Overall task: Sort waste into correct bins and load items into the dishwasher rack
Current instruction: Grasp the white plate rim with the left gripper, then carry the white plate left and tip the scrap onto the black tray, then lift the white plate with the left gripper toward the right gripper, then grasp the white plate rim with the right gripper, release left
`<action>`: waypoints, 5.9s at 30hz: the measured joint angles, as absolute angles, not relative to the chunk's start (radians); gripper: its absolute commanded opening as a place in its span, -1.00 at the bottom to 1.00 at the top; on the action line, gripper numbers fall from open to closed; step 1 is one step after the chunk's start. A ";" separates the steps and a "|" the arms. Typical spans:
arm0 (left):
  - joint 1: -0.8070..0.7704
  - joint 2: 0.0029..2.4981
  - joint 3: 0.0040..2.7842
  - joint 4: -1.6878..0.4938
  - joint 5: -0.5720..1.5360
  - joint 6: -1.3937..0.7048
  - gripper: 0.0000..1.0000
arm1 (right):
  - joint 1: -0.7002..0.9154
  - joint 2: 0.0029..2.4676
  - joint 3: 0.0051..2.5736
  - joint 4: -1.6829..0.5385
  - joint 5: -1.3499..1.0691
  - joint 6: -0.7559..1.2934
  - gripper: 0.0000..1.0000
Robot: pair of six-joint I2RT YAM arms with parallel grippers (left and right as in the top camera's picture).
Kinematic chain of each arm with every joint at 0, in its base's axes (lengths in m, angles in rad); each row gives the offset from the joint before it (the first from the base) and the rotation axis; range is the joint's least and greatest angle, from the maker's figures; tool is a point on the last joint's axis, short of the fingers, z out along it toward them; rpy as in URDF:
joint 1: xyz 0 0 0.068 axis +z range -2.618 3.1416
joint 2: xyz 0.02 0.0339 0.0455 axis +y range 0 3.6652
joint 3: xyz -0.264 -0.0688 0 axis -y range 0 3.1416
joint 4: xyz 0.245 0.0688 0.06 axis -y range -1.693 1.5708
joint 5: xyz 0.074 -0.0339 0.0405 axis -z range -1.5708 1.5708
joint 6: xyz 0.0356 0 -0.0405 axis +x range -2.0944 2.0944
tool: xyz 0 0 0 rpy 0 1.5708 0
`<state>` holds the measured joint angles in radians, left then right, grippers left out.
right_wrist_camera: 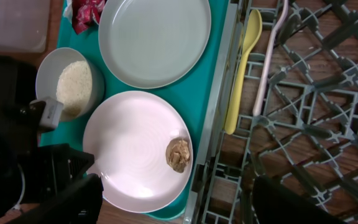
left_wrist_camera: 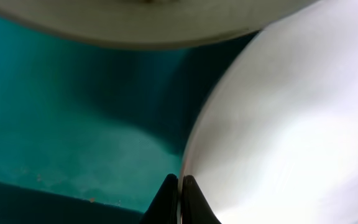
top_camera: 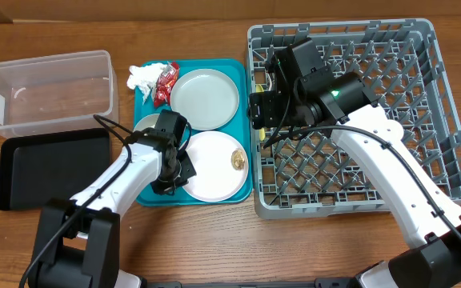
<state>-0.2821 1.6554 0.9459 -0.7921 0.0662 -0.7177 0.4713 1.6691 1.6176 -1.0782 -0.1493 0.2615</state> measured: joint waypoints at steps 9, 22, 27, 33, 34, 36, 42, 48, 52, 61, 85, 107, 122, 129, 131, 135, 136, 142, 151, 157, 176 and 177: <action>-0.282 1.655 1.018 -0.877 0.061 -0.677 -0.92 | 0.472 1.669 1.618 -1.094 -0.147 0.261 0.61; -0.282 1.514 1.018 -0.916 0.025 -0.673 -0.92 | 0.471 1.669 1.618 -1.093 -0.141 0.261 0.61; -0.282 1.494 1.018 -0.922 0.024 -0.673 -0.92 | 0.471 1.669 1.618 -1.095 -0.141 0.261 0.61; -0.244 1.364 1.018 -0.981 0.024 -0.670 -0.92 | 0.471 1.669 1.618 -1.100 -0.141 0.261 0.62; -0.236 1.342 1.018 -0.990 0.023 -0.667 -0.92 | 0.471 1.669 1.618 -1.099 -0.141 0.261 0.62; -0.213 1.286 1.020 -1.015 0.013 -0.656 -0.92 | 0.471 1.669 1.618 -1.100 -0.141 0.261 0.62; -0.092 1.178 1.025 -1.102 -0.047 -0.620 -0.92 | 0.471 1.669 1.618 -1.100 -0.141 0.261 0.61; 0.088 1.148 1.043 -1.171 -0.068 -0.540 -0.92 | 0.471 1.669 1.618 -1.111 -0.141 0.261 0.62; 0.208 1.134 1.131 -1.230 -0.084 -0.481 -0.92 | 0.471 1.669 1.618 -1.112 -0.141 0.261 0.62; 0.417 1.126 1.181 -1.268 -0.123 -0.418 -0.92 | 0.471 1.669 1.618 -1.116 -0.141 0.262 0.62; 0.598 1.252 1.181 -1.154 -0.489 -0.525 -0.92 | 0.471 1.669 1.618 -1.137 -0.172 0.262 0.64; 0.398 1.354 1.181 -0.990 -0.995 -0.490 -0.92 | 0.471 1.669 1.618 -1.164 -0.176 0.262 0.64; 0.217 1.519 1.184 -0.909 -1.135 -0.342 -0.92 | 0.471 1.669 1.618 -1.166 -0.177 0.261 0.63; 0.112 1.604 1.185 -0.919 -1.229 -0.333 -0.92 | 0.471 1.669 1.618 -1.169 -0.176 0.261 0.63; 0.111 1.598 1.185 -0.919 -1.232 -0.333 -0.92 | 0.471 1.669 1.618 -1.170 -0.177 0.261 0.63; 0.111 1.538 1.185 -0.921 -1.202 -0.332 -0.92 | 0.471 1.669 1.618 -1.171 -0.176 0.261 0.58; 0.111 1.515 1.185 -0.926 -1.188 -0.333 -0.92 | 0.471 1.669 1.618 -1.171 -0.176 0.260 0.56; 0.112 1.271 1.187 -0.949 -0.950 -0.285 -0.92 | 0.471 1.667 1.618 -1.176 -0.155 0.241 0.55; 0.112 1.084 1.236 -0.911 -0.242 -0.206 -0.92 | 0.471 1.522 1.670 -1.167 -0.201 0.210 0.66; 0.112 1.087 1.237 -0.765 0.152 -0.257 -0.92 | 0.471 1.430 1.689 -1.147 -0.347 0.177 0.57; 0.112 1.090 1.237 -0.717 0.578 -0.368 -0.92 | 0.471 1.486 1.689 -0.928 -0.415 0.160 0.08; 0.112 1.091 1.237 -0.717 0.580 -0.368 -0.92 | 0.472 1.486 1.689 -0.924 -0.416 0.161 0.02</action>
<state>0.1116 1.0908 1.2369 -0.7166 0.5804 -0.3679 0.4717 1.4860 1.6890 -0.9237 -0.4160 0.1608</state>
